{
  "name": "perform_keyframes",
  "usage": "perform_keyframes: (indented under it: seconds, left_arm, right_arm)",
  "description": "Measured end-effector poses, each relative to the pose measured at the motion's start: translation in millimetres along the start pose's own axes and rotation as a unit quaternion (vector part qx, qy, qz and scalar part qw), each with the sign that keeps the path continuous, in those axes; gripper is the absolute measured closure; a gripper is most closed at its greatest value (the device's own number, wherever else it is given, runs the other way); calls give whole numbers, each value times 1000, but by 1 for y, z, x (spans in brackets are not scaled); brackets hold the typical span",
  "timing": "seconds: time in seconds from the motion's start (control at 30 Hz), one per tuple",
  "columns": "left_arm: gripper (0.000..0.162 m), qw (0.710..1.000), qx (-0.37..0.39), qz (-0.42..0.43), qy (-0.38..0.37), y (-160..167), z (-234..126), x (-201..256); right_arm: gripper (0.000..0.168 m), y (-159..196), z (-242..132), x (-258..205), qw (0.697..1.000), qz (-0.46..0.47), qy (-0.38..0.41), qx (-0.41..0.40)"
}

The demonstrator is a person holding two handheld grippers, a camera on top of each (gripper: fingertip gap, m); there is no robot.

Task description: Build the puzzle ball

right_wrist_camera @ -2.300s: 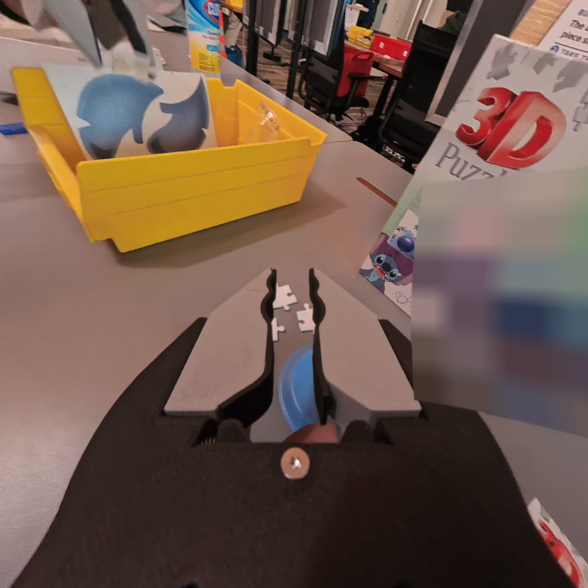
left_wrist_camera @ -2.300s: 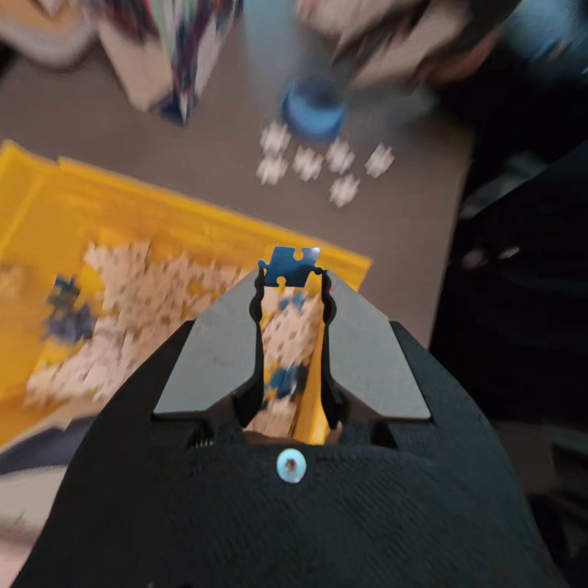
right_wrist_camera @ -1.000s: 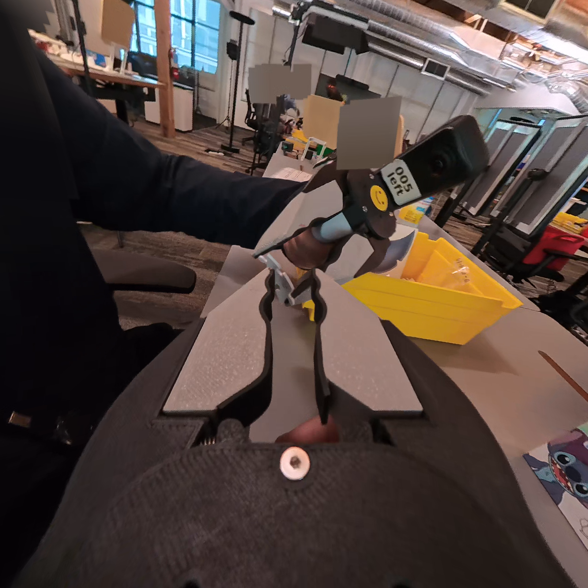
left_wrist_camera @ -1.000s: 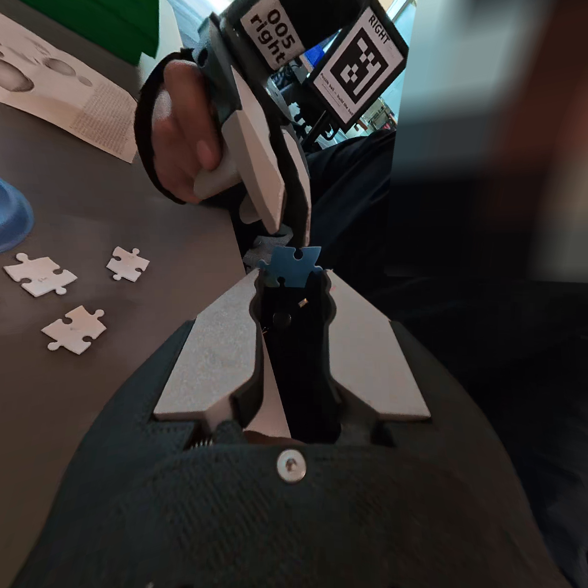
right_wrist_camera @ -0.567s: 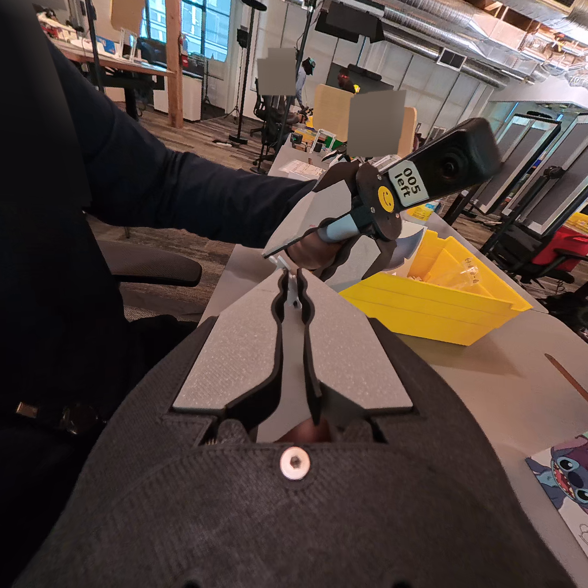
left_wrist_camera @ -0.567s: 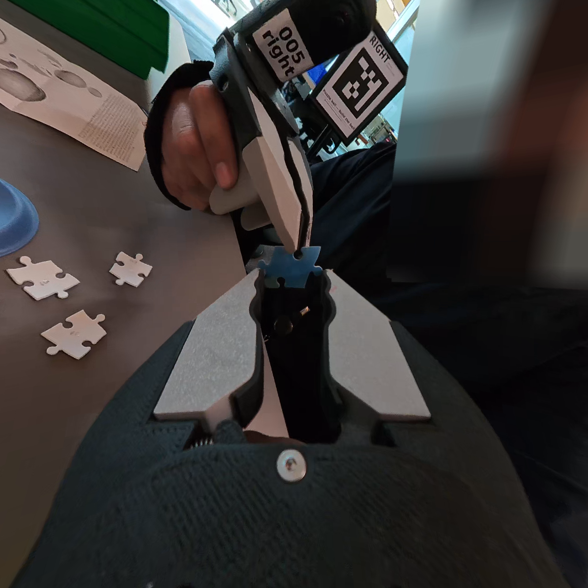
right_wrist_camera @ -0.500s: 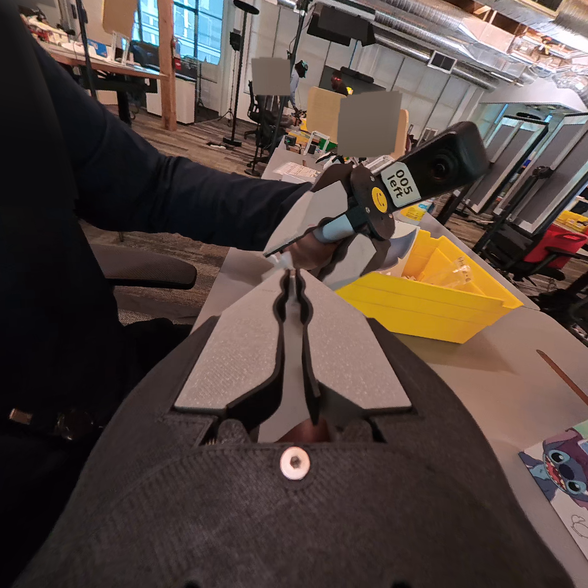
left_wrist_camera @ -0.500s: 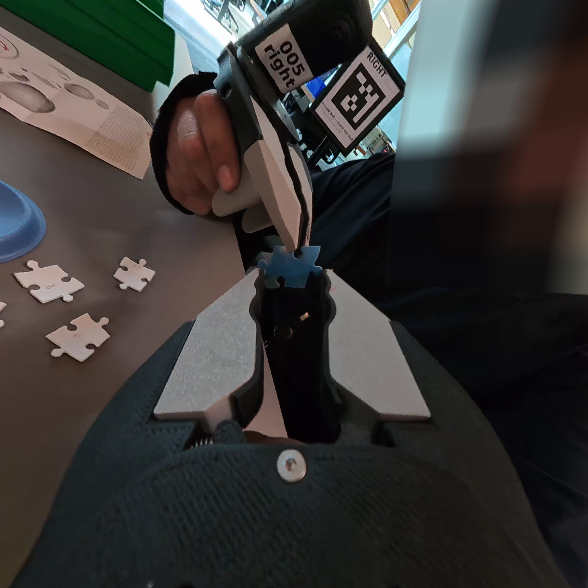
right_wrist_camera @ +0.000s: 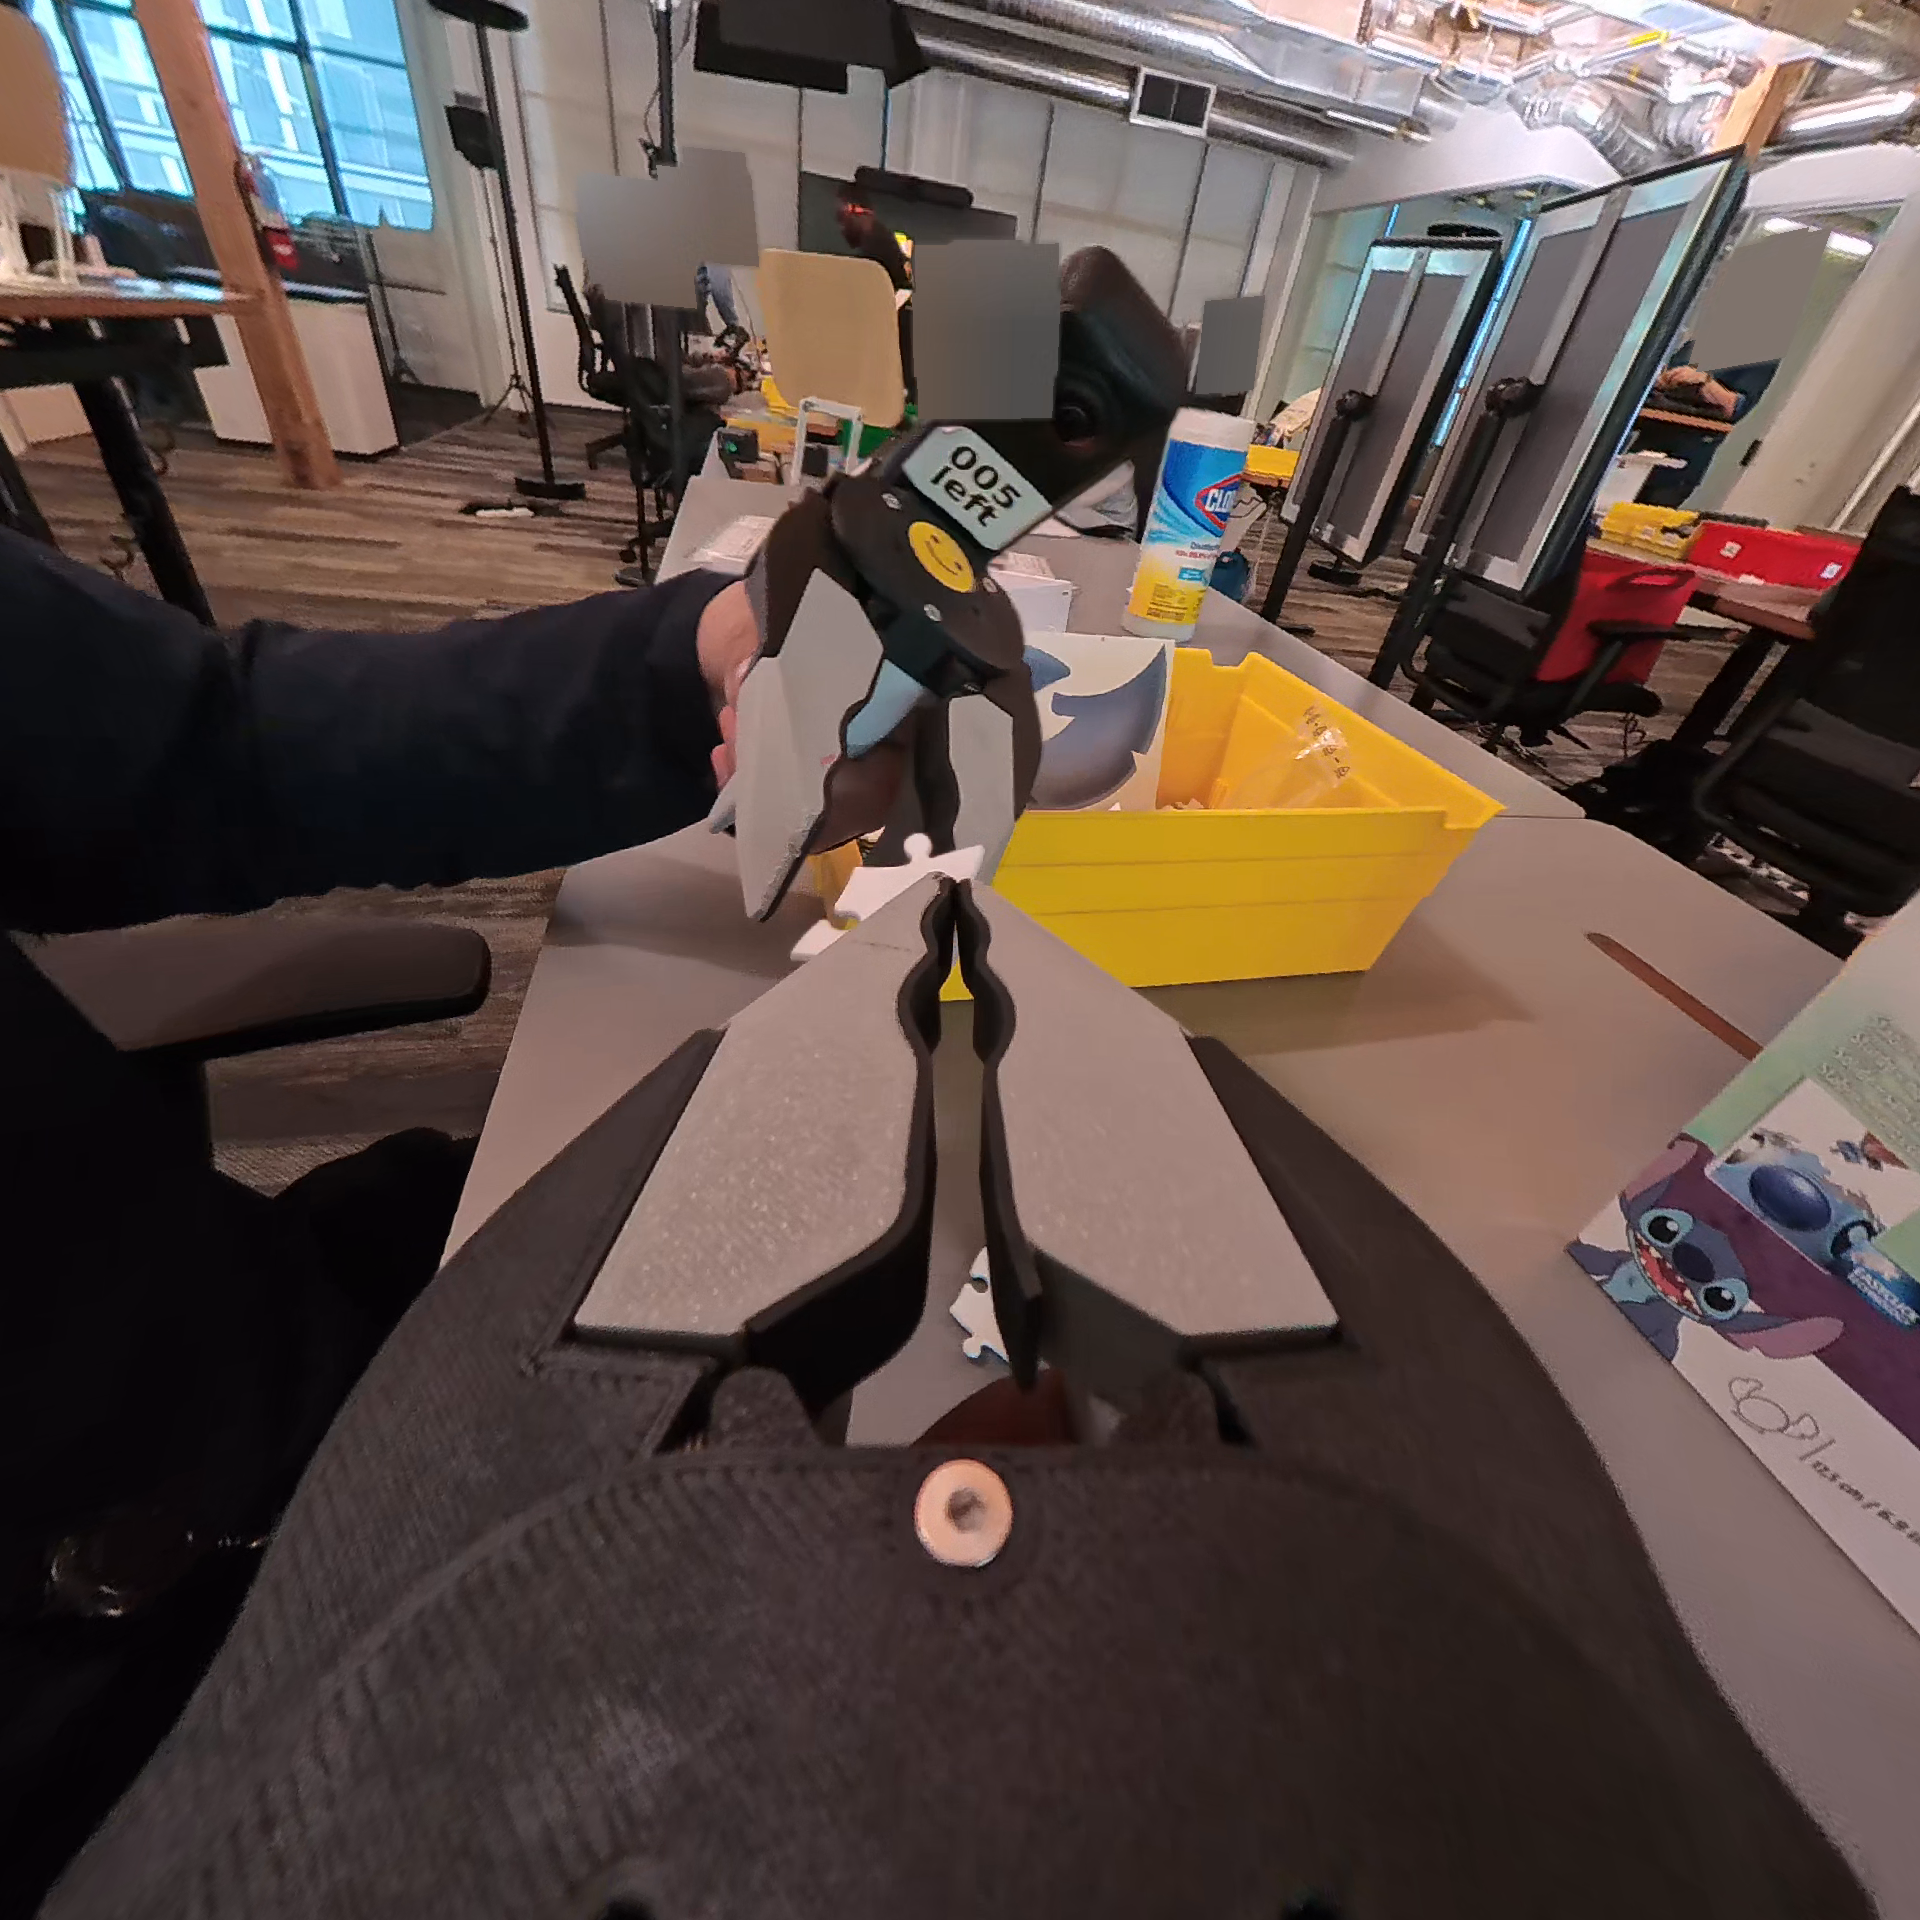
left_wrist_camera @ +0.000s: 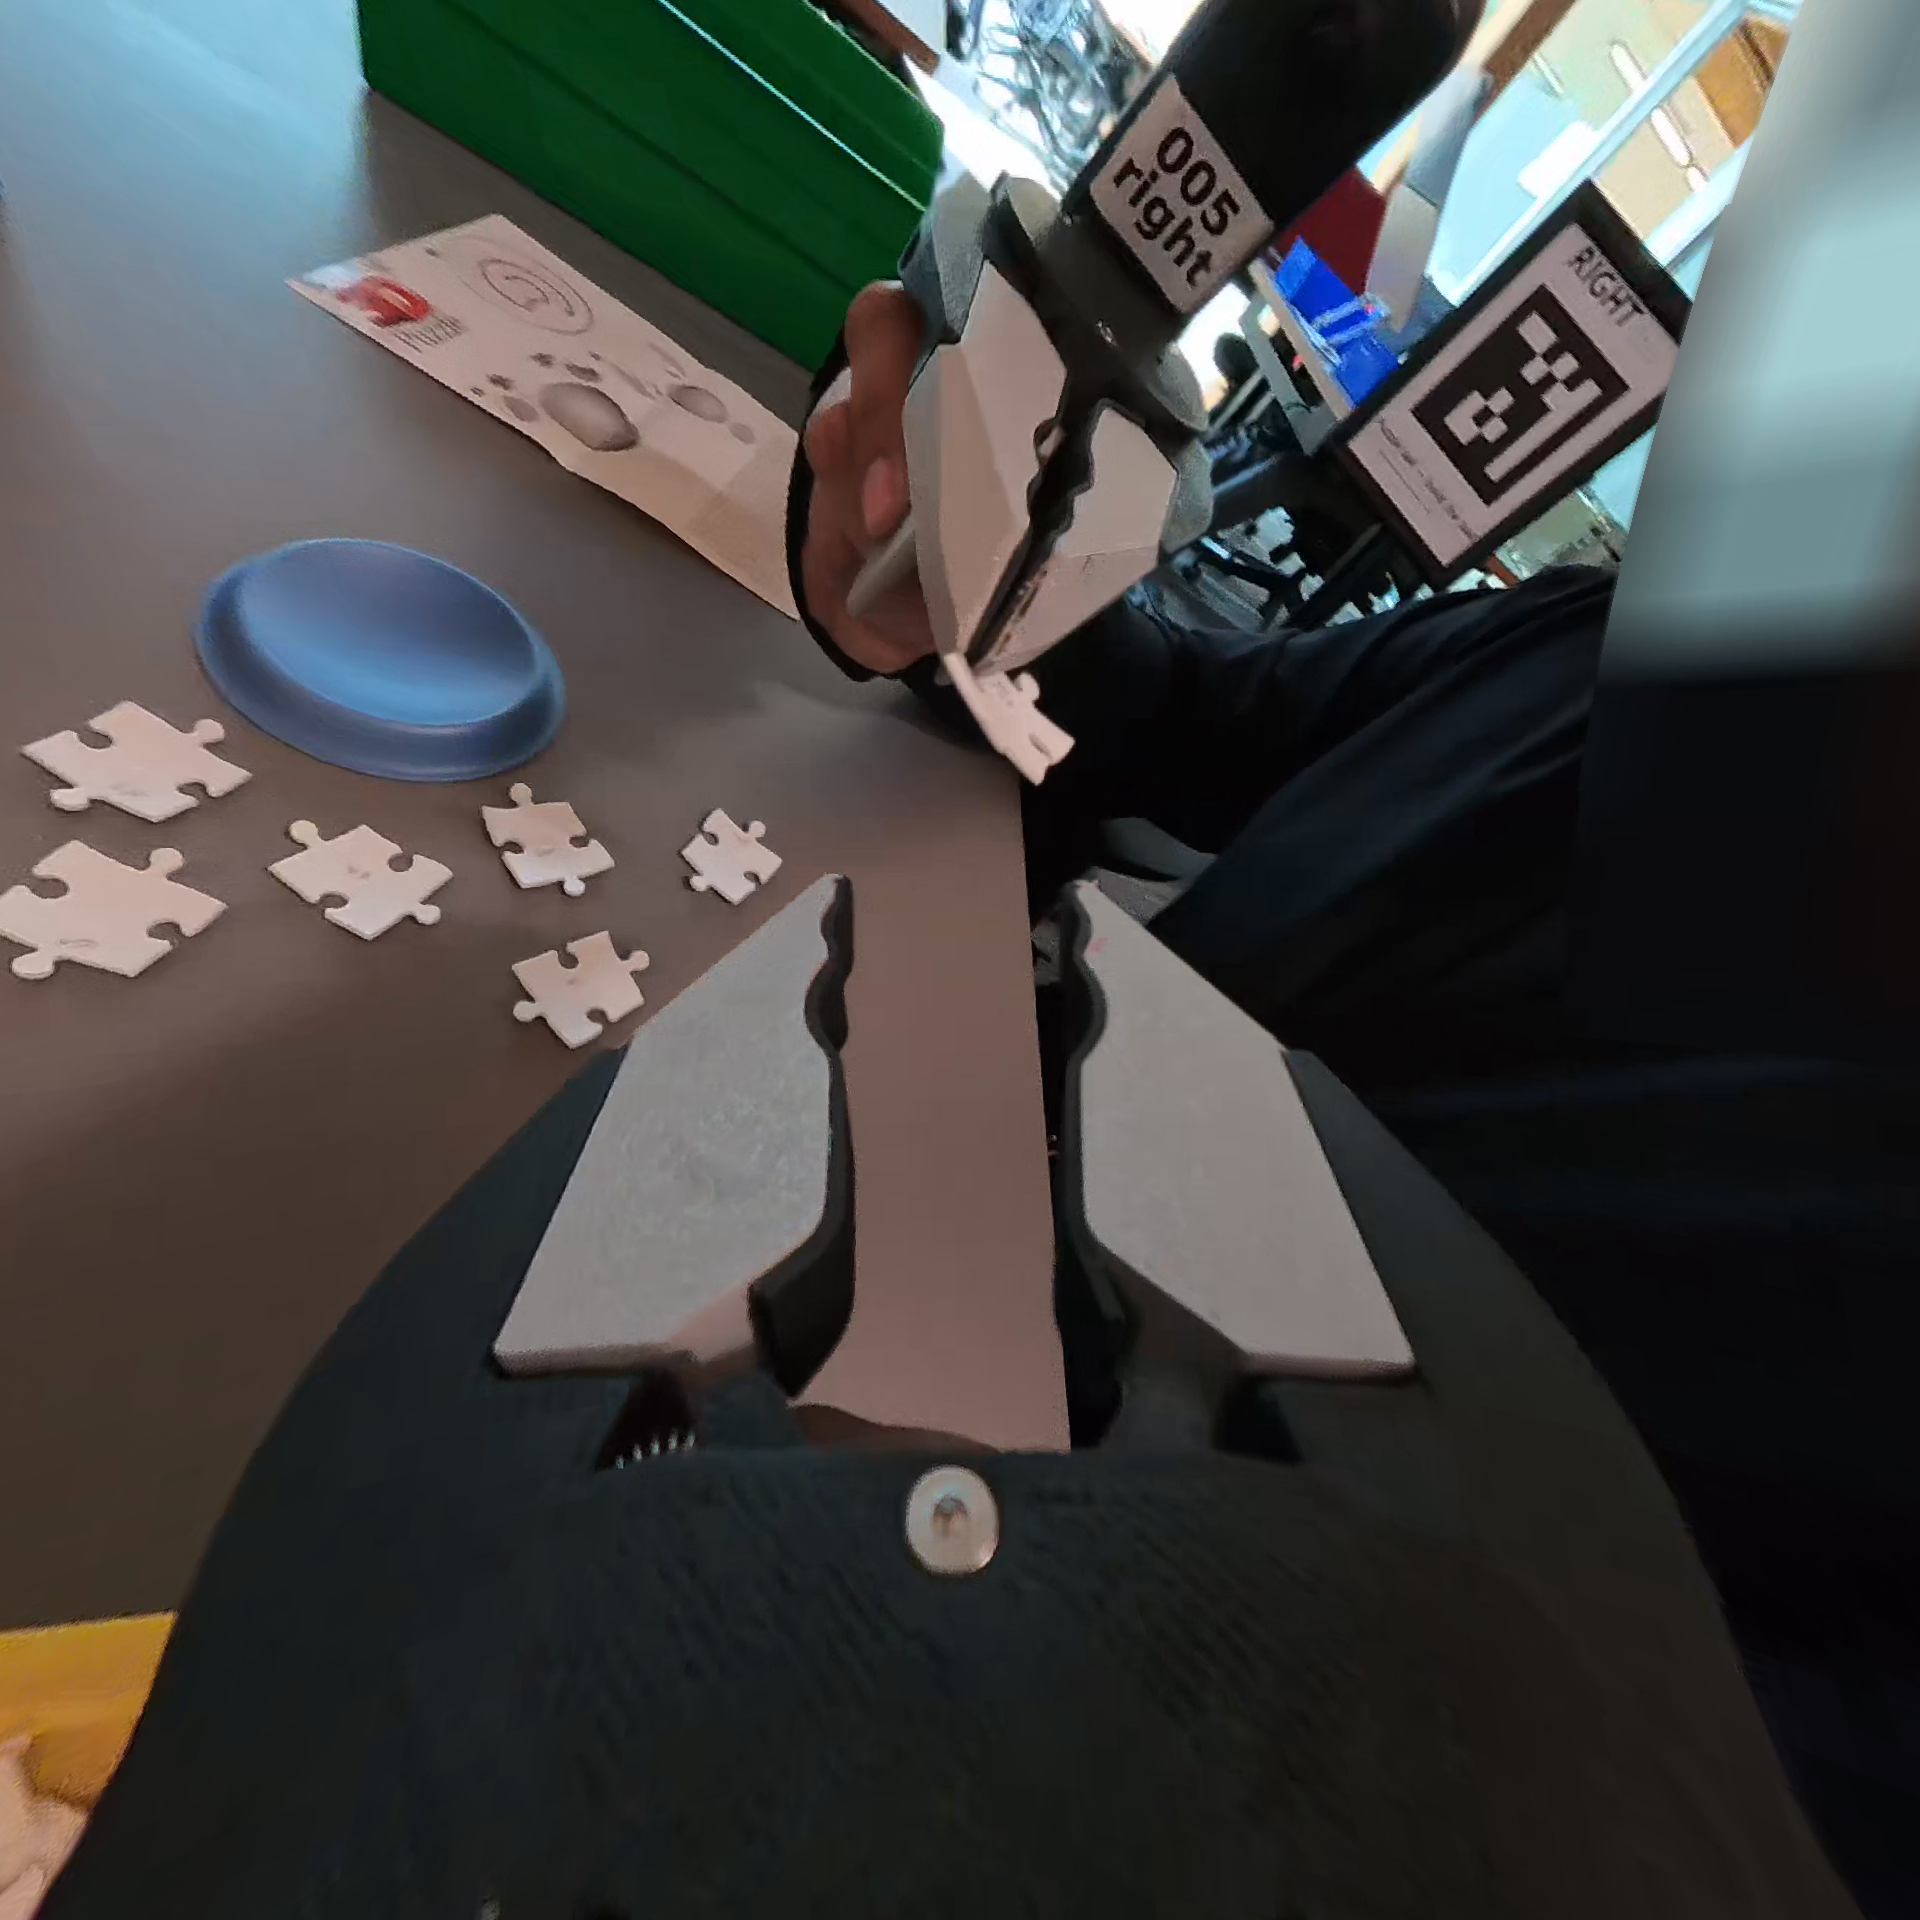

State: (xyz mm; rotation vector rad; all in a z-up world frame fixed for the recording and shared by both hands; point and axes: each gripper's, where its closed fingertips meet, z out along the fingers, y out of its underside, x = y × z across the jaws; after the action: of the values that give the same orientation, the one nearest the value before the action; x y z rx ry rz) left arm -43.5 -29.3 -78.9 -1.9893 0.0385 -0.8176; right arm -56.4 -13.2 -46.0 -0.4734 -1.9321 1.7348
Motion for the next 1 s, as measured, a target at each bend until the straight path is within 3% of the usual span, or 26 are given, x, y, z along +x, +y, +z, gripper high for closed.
perform_keyframes:
  seconds: [0.1,0.27,0.37,0.6,0.7,0.83,0.9,1.0]
  left_arm:
    - [125,999,22,0,-26,-7,6,-1]
    - [125,998,54,-21,19,-19,15,14]
    - [128,997,62,-35,0,-23,15,5]
    - [162,995,83,-46,-32,-31,12,-5]
    - [162,994,86,-43,-48,-32,8,-8]
    - [162,987,110,-20,-119,-49,-34,-16]
    - [162,974,109,-6,-198,-61,-73,-31]
    - [162,939,40,-21,-341,-54,-137,-81]
  right_arm:
    - [168,0,0,3,1000,4,8,1]
    - [168,5,2,7,1000,-5,22,-12]
    - [168,4,1,7,1000,-6,23,-11]
    - [168,2,0,7,1000,-3,21,-5]
    - [168,2,-2,14,999,3,39,1]
    - [168,3,-7,28,997,32,63,7]
    - [168,6,-8,35,996,48,76,3]
    - [168,8,-8,37,995,56,77,1]
